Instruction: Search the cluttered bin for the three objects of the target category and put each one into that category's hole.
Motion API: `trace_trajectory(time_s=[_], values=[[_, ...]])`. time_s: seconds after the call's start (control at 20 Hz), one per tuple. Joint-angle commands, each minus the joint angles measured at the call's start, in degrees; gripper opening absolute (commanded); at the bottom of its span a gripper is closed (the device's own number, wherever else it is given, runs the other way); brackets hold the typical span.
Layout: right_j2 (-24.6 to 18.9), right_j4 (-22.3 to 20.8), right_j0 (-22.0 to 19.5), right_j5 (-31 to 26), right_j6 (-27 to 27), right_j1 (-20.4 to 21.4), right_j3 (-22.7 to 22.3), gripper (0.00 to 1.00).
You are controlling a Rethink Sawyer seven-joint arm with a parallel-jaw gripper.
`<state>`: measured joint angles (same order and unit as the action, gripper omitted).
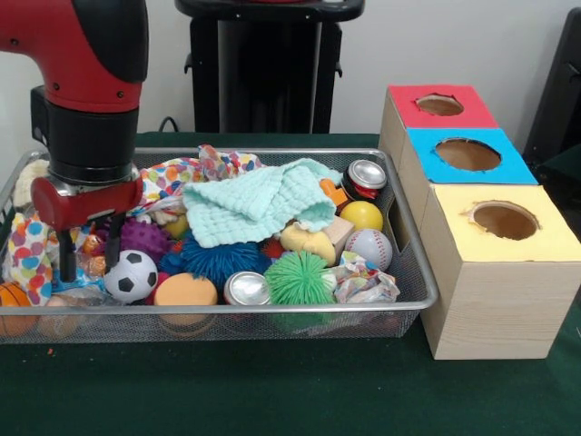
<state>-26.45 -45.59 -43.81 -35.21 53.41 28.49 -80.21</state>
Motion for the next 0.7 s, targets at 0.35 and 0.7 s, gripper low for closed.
trace_trajectory(time_s=[0.35, 0.7], values=[[5.36, -5.28, 1.98, -2.14, -2.4, -2.09, -2.69, 1.0], [6.11, -5.04, 2.51, -0.82, -2.85, -2.23, -2.12, 1.0]])
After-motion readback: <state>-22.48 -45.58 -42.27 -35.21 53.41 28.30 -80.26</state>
